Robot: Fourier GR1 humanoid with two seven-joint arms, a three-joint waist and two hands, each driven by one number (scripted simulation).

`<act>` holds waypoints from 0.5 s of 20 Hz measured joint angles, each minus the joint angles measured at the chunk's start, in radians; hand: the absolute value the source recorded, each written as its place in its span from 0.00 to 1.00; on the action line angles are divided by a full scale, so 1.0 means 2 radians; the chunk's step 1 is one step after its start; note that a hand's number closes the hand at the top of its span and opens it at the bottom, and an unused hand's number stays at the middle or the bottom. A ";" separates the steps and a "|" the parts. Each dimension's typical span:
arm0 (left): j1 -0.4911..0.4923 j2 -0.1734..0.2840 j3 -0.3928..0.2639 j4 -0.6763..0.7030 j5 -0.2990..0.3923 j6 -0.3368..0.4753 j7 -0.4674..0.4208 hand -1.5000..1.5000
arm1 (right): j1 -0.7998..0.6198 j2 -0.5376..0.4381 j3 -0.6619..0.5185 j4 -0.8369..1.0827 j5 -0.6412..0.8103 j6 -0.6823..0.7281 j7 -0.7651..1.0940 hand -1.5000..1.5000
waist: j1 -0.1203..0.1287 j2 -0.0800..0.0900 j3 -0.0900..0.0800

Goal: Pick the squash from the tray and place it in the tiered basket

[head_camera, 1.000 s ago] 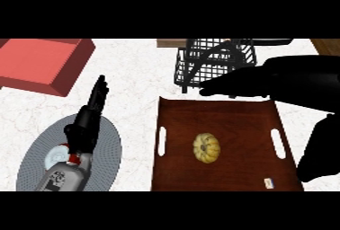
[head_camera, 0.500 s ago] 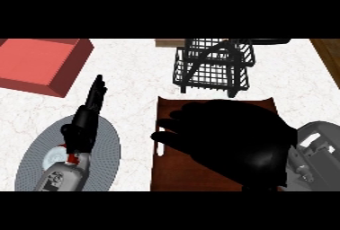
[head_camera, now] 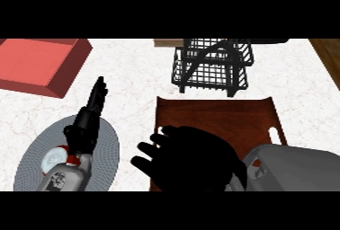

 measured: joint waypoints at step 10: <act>0.000 -0.002 0.009 0.003 -0.002 -0.008 -0.004 0.50 | -0.013 -0.016 0.046 0.010 -0.004 0.004 0.031 0.00 | -0.002 0.000 0.000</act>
